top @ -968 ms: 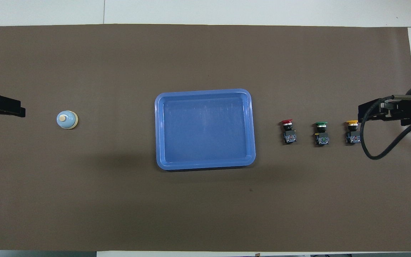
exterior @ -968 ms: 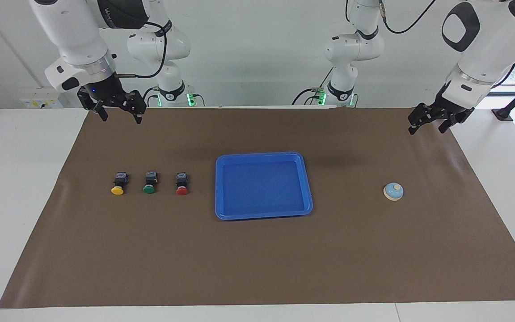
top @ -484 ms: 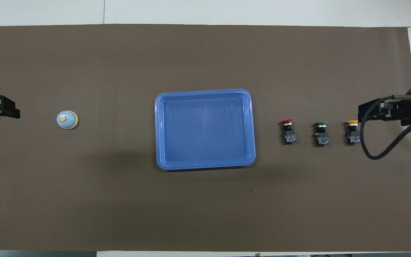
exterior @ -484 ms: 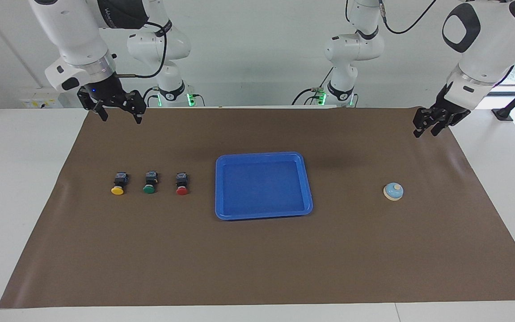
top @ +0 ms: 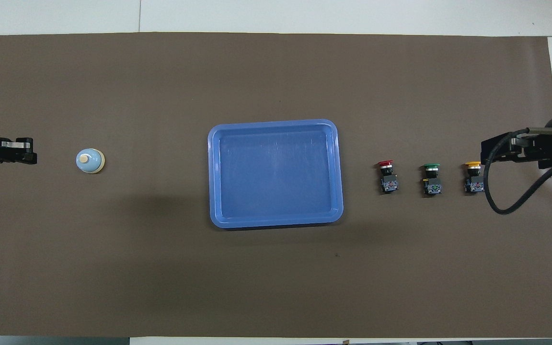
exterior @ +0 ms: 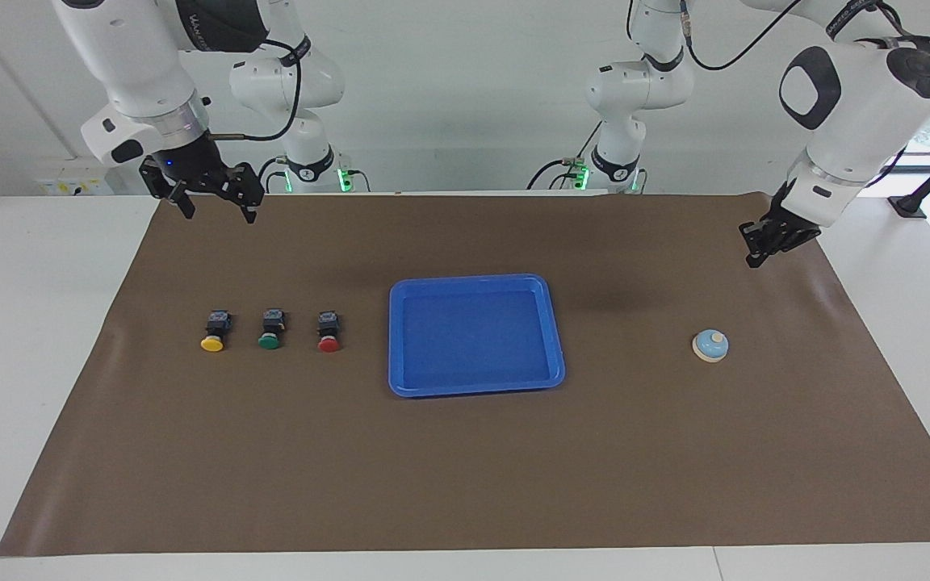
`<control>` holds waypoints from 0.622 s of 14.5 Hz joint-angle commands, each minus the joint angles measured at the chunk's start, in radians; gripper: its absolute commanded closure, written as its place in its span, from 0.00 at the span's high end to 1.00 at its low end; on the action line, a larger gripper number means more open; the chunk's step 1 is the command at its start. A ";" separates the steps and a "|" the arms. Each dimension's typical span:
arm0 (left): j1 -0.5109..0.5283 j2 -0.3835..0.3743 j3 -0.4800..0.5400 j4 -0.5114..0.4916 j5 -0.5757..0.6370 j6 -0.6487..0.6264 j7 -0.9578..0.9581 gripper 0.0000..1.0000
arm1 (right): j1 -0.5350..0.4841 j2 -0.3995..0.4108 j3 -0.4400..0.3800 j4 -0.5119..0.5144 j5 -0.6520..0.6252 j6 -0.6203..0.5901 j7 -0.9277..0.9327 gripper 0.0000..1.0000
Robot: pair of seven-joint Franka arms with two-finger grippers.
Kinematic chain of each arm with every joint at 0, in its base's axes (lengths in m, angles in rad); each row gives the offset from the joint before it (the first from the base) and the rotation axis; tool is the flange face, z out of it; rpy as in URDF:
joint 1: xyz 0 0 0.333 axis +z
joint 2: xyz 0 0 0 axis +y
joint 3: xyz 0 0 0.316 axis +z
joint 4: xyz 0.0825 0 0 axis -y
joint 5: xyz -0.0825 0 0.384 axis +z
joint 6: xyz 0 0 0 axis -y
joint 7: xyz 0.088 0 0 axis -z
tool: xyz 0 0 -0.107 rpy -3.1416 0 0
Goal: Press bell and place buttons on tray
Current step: 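Move the left gripper over the bell and press down on it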
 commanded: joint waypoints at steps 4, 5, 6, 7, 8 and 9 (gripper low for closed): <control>0.018 0.059 -0.003 -0.155 -0.004 0.246 0.026 0.00 | -0.015 -0.005 0.011 -0.006 -0.015 -0.010 -0.015 1.00; 0.018 0.079 -0.003 -0.155 -0.004 0.257 0.026 0.00 | -0.013 -0.005 0.011 -0.006 -0.015 -0.010 -0.015 1.00; 0.014 0.102 -0.003 -0.158 -0.004 0.293 0.025 0.00 | -0.013 -0.005 0.011 -0.006 -0.015 -0.010 -0.015 1.00; 0.011 0.121 -0.003 -0.167 -0.004 0.329 0.025 0.00 | -0.015 -0.005 0.011 -0.006 -0.015 -0.010 -0.015 1.00; 0.008 0.144 -0.003 -0.173 -0.004 0.361 0.023 0.00 | -0.015 -0.005 0.011 -0.006 -0.015 -0.010 -0.015 1.00; 0.008 0.160 -0.003 -0.175 -0.004 0.378 0.025 0.00 | -0.013 -0.005 0.011 -0.006 -0.015 -0.010 -0.015 1.00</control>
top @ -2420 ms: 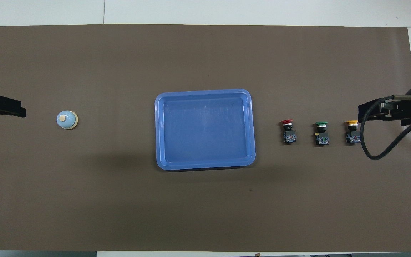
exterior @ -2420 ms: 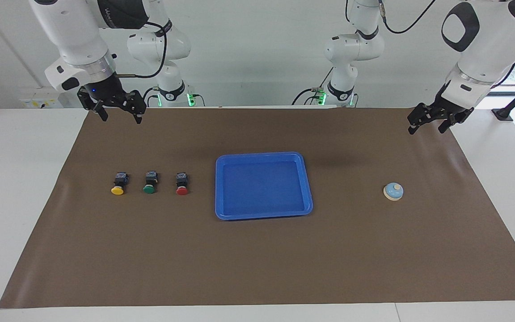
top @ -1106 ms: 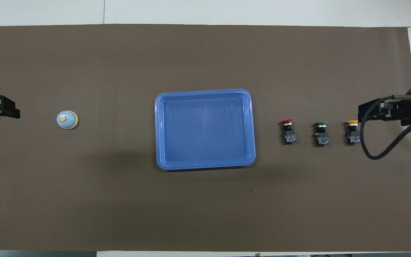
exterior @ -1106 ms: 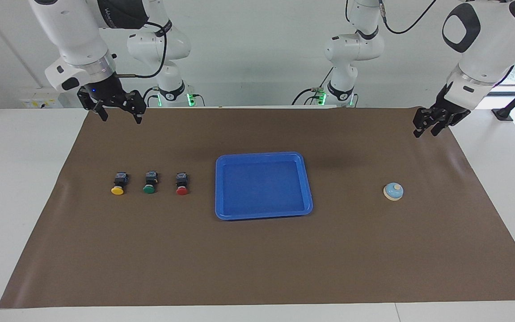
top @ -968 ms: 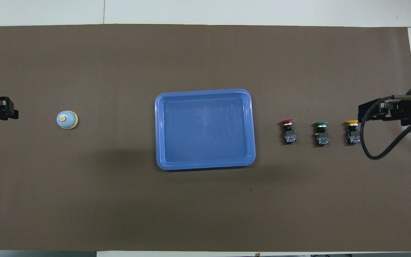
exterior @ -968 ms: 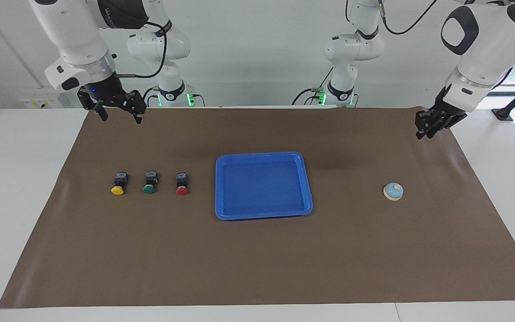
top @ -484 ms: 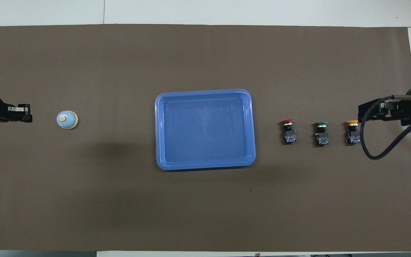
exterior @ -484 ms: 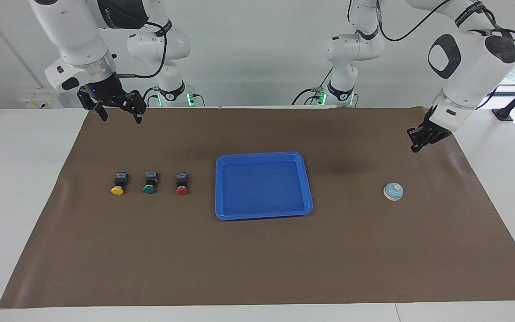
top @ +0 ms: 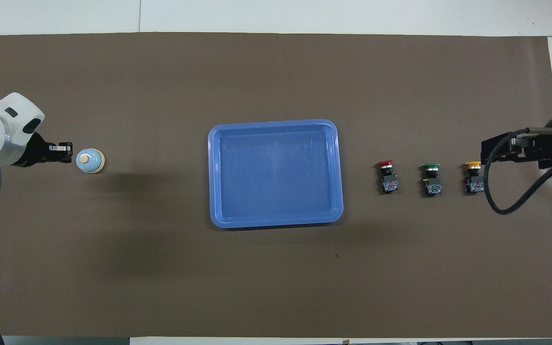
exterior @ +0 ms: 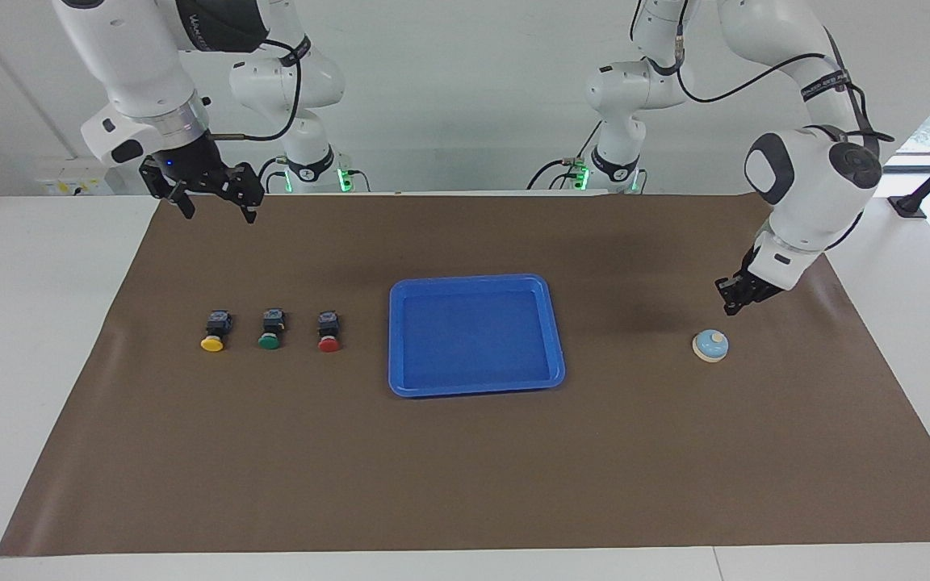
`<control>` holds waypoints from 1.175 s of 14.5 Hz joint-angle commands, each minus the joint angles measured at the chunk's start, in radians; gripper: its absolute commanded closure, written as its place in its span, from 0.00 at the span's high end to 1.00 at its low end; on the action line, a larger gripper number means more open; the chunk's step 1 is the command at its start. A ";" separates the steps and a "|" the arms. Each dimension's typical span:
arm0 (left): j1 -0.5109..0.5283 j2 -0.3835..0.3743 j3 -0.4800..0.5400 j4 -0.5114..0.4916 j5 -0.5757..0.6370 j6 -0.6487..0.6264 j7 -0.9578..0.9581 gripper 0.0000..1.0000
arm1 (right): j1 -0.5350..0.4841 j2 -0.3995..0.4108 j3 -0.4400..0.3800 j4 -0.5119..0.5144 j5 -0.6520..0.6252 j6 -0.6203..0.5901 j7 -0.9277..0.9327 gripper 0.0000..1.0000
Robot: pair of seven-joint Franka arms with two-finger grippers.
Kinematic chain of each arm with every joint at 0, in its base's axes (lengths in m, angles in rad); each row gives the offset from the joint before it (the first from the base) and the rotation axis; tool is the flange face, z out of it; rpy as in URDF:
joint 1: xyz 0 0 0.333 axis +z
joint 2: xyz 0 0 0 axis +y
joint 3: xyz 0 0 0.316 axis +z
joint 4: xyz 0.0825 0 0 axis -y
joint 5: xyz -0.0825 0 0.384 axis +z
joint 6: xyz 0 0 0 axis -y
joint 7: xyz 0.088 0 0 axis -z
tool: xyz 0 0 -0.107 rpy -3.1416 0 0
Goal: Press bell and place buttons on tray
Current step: 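Move the left gripper over the bell and press down on it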
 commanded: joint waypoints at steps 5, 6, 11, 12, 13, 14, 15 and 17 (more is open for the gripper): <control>0.012 0.066 -0.001 -0.027 -0.004 0.132 0.016 0.00 | -0.013 -0.005 0.011 -0.006 -0.015 -0.010 -0.015 1.00; 0.012 0.071 -0.001 -0.029 -0.004 0.144 0.015 0.00 | -0.013 -0.005 0.011 -0.006 -0.015 -0.012 -0.015 1.00; 0.009 0.121 -0.001 -0.072 -0.004 0.219 0.015 0.00 | -0.015 -0.005 0.011 -0.006 -0.015 -0.010 -0.015 1.00; 0.009 0.127 -0.001 -0.073 -0.004 0.223 0.015 0.00 | -0.015 -0.005 0.011 -0.006 -0.015 -0.012 -0.015 1.00; 0.009 0.127 -0.001 -0.070 -0.005 0.217 0.015 0.00 | -0.015 -0.005 0.011 -0.006 -0.015 -0.010 -0.015 1.00; 0.011 0.127 -0.001 -0.061 -0.005 0.200 0.015 0.00 | -0.015 -0.005 0.011 -0.006 -0.015 -0.012 -0.015 1.00; 0.008 0.121 0.001 -0.040 -0.004 0.163 0.013 0.00 | -0.015 -0.005 0.011 -0.006 -0.015 -0.012 -0.015 1.00; 0.008 0.100 0.001 0.059 -0.004 -0.010 0.013 0.00 | -0.013 -0.005 0.011 -0.006 -0.015 -0.010 -0.015 1.00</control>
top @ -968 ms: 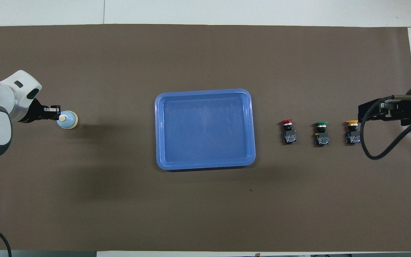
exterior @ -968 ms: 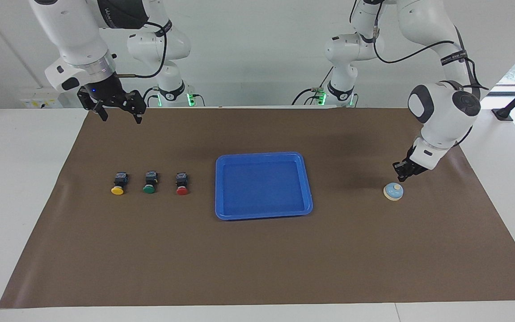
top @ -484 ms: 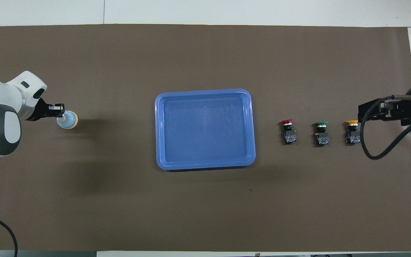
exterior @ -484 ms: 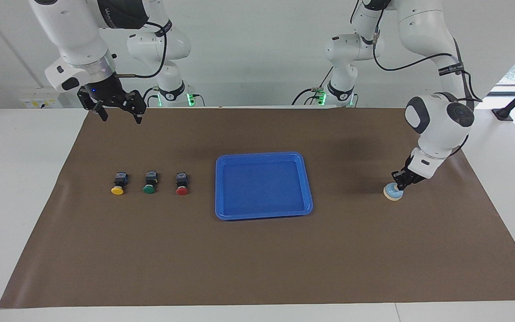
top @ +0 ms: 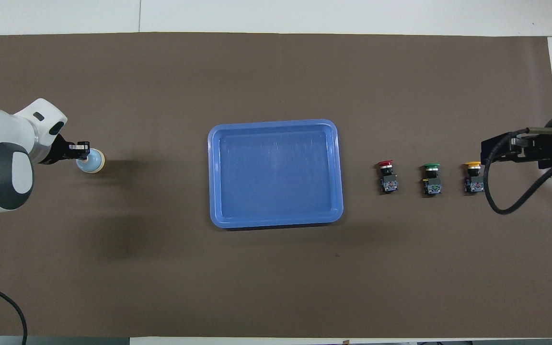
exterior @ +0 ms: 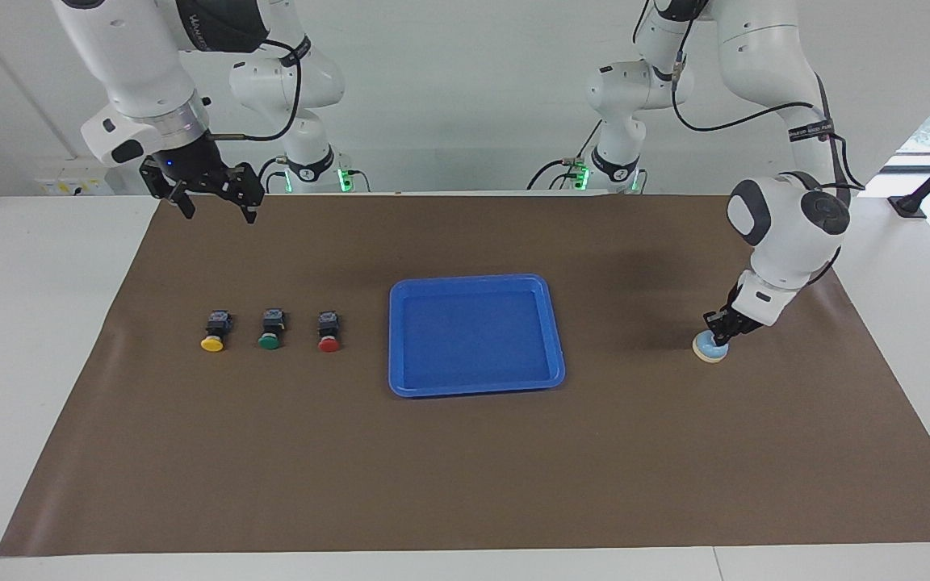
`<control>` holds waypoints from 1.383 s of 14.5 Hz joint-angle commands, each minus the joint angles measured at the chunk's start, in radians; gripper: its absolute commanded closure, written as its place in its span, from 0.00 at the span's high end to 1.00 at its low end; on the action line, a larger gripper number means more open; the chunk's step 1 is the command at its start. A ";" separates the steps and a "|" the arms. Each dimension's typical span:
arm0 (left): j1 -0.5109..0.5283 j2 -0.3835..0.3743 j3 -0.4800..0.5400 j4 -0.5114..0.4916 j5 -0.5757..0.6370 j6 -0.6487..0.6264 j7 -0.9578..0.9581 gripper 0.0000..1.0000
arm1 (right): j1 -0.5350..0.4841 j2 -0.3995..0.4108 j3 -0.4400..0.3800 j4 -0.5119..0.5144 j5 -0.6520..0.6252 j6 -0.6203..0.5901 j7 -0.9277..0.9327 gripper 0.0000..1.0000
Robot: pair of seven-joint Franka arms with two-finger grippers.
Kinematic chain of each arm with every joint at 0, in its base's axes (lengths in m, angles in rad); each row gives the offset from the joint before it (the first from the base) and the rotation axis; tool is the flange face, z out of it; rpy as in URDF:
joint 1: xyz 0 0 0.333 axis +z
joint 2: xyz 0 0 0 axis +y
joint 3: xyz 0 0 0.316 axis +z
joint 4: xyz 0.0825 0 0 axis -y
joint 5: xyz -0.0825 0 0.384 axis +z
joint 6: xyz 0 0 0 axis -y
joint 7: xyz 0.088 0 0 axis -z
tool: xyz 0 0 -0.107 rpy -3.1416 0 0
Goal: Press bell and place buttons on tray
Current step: 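Raise the left gripper off the bell and draw it back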
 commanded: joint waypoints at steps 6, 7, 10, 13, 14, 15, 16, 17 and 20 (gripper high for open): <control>-0.011 -0.105 0.000 0.238 -0.005 -0.442 0.002 0.61 | -0.015 -0.005 0.011 -0.006 -0.015 -0.012 -0.015 1.00; -0.013 -0.137 0.000 0.234 -0.005 -0.454 -0.001 1.00 | -0.013 -0.005 0.011 -0.006 -0.015 -0.012 -0.015 1.00; -0.008 -0.223 0.000 0.237 -0.005 -0.569 0.001 1.00 | -0.015 -0.005 0.012 -0.006 -0.015 -0.012 -0.015 1.00; 0.001 -0.277 0.000 0.240 -0.005 -0.621 0.005 1.00 | -0.015 -0.005 0.011 -0.006 -0.015 -0.010 -0.015 1.00; 0.001 -0.286 0.000 0.240 -0.005 -0.637 0.005 1.00 | -0.015 -0.005 0.011 -0.007 -0.015 -0.012 -0.019 1.00; -0.004 -0.294 0.000 0.241 -0.005 -0.658 0.007 1.00 | -0.018 -0.005 0.009 -0.007 -0.015 -0.021 -0.019 1.00; -0.004 -0.308 0.000 0.243 -0.005 -0.678 0.008 1.00 | -0.019 -0.007 0.009 -0.009 -0.013 -0.015 -0.035 1.00; -0.008 -0.316 0.000 0.244 -0.005 -0.684 0.008 1.00 | -0.027 -0.010 0.008 -0.030 -0.013 0.001 -0.088 1.00; -0.014 -0.306 -0.007 0.244 -0.004 -0.683 0.008 1.00 | -0.134 -0.076 0.009 -0.290 0.001 0.272 -0.133 1.00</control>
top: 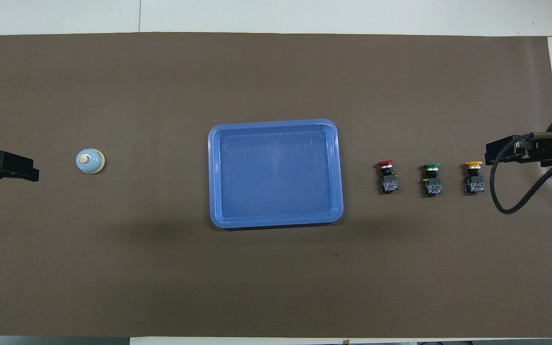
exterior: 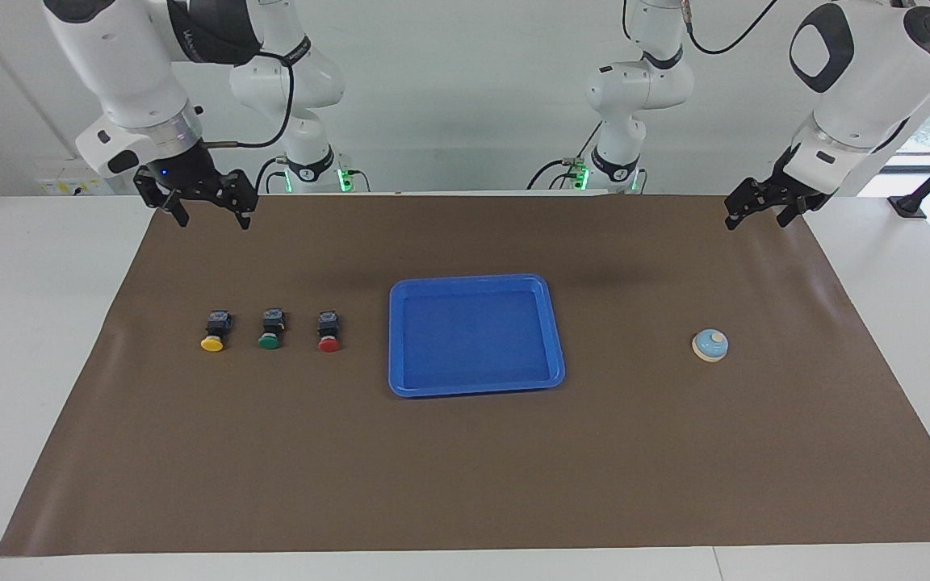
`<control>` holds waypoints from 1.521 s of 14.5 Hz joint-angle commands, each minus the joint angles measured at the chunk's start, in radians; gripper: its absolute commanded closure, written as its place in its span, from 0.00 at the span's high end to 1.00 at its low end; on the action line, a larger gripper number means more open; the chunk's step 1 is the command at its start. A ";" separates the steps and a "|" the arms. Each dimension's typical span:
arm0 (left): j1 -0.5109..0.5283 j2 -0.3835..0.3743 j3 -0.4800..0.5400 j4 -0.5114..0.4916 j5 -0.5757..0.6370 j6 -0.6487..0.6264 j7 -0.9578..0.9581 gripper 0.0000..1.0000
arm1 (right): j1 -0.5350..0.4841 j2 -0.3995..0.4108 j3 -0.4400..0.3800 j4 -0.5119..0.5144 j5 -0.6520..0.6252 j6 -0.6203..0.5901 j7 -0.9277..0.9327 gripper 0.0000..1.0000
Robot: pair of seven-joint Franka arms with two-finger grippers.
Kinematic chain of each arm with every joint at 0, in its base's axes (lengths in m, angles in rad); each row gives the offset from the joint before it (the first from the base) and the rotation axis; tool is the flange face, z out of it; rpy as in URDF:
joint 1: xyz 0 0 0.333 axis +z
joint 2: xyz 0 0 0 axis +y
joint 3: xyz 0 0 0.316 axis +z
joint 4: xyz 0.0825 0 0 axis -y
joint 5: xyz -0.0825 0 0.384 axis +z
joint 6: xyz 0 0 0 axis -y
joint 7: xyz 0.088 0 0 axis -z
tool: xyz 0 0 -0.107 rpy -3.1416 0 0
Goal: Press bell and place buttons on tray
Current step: 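Raise the left gripper off the bell and draw it back, then reach the right gripper to the yellow button and grasp it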
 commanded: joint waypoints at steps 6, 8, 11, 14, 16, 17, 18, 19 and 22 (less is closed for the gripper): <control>-0.069 0.072 0.020 0.092 0.004 -0.076 0.010 1.00 | -0.147 0.098 0.011 -0.301 0.005 0.382 -0.055 1.00; -0.075 0.072 0.020 0.095 0.004 -0.079 0.008 1.00 | -0.149 0.116 0.011 -0.377 0.008 0.500 -0.051 1.00; -0.069 0.057 0.020 0.086 0.005 -0.063 0.002 1.00 | -0.151 0.118 0.011 -0.457 0.008 0.576 -0.060 1.00; -0.072 0.043 0.020 0.083 0.005 -0.067 0.002 1.00 | -0.181 0.116 0.011 -0.503 0.008 0.628 -0.133 1.00; -0.071 0.035 0.020 0.083 0.005 -0.065 0.002 1.00 | -0.197 0.118 0.011 -0.533 0.008 0.664 -0.171 1.00; -0.069 0.032 0.020 0.083 0.005 -0.067 0.002 1.00 | -0.198 0.119 0.011 -0.537 0.008 0.668 -0.207 1.00; -0.069 0.027 0.020 0.083 0.005 -0.065 0.002 1.00 | -0.201 0.127 0.009 -0.537 0.008 0.670 -0.231 1.00; -0.069 0.027 0.020 0.083 0.005 -0.067 0.002 1.00 | -0.209 0.139 0.011 -0.537 0.008 0.671 -0.250 1.00; -0.069 0.027 0.020 0.083 0.005 -0.067 0.002 1.00 | -0.224 0.197 0.011 -0.537 0.008 0.725 -0.276 1.00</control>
